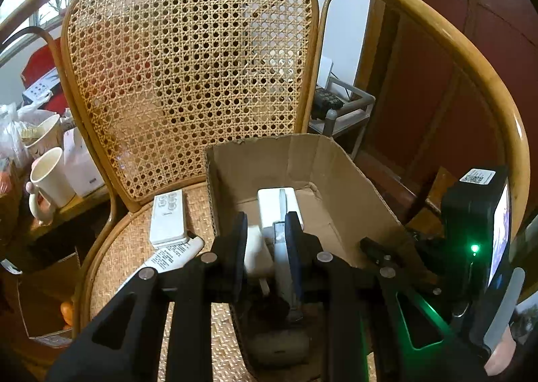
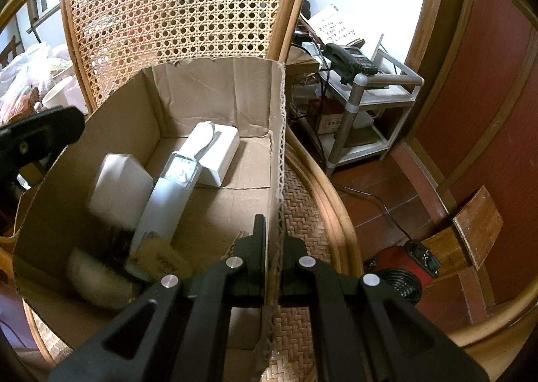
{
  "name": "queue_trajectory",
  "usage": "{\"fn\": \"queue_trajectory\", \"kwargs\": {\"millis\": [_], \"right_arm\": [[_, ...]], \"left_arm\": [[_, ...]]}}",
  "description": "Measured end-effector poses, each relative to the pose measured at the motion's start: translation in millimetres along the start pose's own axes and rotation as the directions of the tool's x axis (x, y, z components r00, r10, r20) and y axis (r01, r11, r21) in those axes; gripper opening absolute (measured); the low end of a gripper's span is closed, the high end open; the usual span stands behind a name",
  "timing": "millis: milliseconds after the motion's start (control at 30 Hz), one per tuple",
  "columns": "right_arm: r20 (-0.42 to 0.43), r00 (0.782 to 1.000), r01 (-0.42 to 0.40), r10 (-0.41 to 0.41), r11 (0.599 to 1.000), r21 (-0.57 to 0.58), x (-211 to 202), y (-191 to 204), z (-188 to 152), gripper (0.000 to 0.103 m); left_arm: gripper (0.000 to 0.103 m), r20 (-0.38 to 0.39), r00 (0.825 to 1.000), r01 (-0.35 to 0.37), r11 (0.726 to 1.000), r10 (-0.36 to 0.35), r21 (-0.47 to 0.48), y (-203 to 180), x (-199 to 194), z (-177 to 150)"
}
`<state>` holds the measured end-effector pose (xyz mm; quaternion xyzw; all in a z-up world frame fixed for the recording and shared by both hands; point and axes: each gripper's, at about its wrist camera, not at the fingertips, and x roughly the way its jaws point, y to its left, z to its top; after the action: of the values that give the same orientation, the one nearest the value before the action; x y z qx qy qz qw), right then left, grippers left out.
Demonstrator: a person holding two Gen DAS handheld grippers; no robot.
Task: Organize rigid objects
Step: 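Carry the adapter into the box and open the left gripper, then move the left gripper to the white Midea remote on the seat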
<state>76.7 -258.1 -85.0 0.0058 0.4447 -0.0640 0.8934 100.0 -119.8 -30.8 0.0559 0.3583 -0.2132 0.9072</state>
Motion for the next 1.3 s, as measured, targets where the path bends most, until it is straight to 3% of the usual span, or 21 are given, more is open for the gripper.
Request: {"fn": "queue_trajectory", "kwargs": {"millis": [133, 200, 267, 333, 467, 567, 900, 1100, 1233, 1300], "right_arm": [[0.000, 1.000, 0.001, -0.001, 1.000, 0.001, 0.3, 0.1, 0.0, 0.007], [0.000, 1.000, 0.000, 0.000, 1.000, 0.001, 0.4, 0.2, 0.0, 0.007], [0.000, 1.000, 0.000, 0.000, 1.000, 0.002, 0.4, 0.0, -0.1, 0.007], [0.000, 1.000, 0.000, 0.000, 1.000, 0.000, 0.4, 0.2, -0.1, 0.007], [0.000, 1.000, 0.001, -0.001, 1.000, -0.001, 0.2, 0.1, -0.1, 0.007], [0.000, 1.000, 0.001, -0.001, 1.000, 0.000, 0.2, 0.1, 0.0, 0.007], [0.022, 0.999, 0.027, -0.027, 1.000, 0.011, 0.2, 1.4, -0.7, 0.006], [0.009, 1.000, 0.016, -0.017, 0.999, 0.042, 0.1, -1.3, -0.6, 0.006], [0.008, 1.000, 0.024, -0.025, 0.999, 0.047, 0.2, -0.5, -0.4, 0.006], [0.006, 1.000, 0.026, -0.027, 0.999, 0.038, 0.2, -0.2, -0.4, 0.006]], "left_arm": [[0.030, -0.013, 0.999, -0.030, 1.000, 0.030, 0.001, 2.6, 1.8, 1.2], [0.041, -0.012, 0.998, -0.065, 0.998, 0.065, 0.011, 5.6, 2.3, 2.6], [0.070, 0.005, 0.995, -0.095, 0.995, 0.095, 0.003, 10.8, 0.1, 3.1], [0.086, 0.047, 0.988, -0.145, 0.989, 0.146, -0.018, 18.5, -5.9, 5.7], [0.101, 0.096, 0.973, -0.207, 0.977, 0.210, -0.047, 32.9, -13.3, 9.4], [0.102, 0.095, 0.965, -0.235, 0.968, 0.244, -0.091, 51.5, -10.3, 10.9], [0.102, -0.012, 0.947, -0.315, 0.922, 0.321, -0.227, 113.4, 25.2, 2.8], [0.102, -0.005, 0.969, -0.238, 0.931, 0.246, -0.276, 137.3, 53.1, 1.7], [0.102, -0.045, 0.975, -0.223, 0.942, 0.219, -0.252, 141.0, 75.2, 3.9], [0.102, -0.107, 0.969, -0.241, 0.942, 0.221, -0.235, 144.6, 88.6, 3.2]]}}
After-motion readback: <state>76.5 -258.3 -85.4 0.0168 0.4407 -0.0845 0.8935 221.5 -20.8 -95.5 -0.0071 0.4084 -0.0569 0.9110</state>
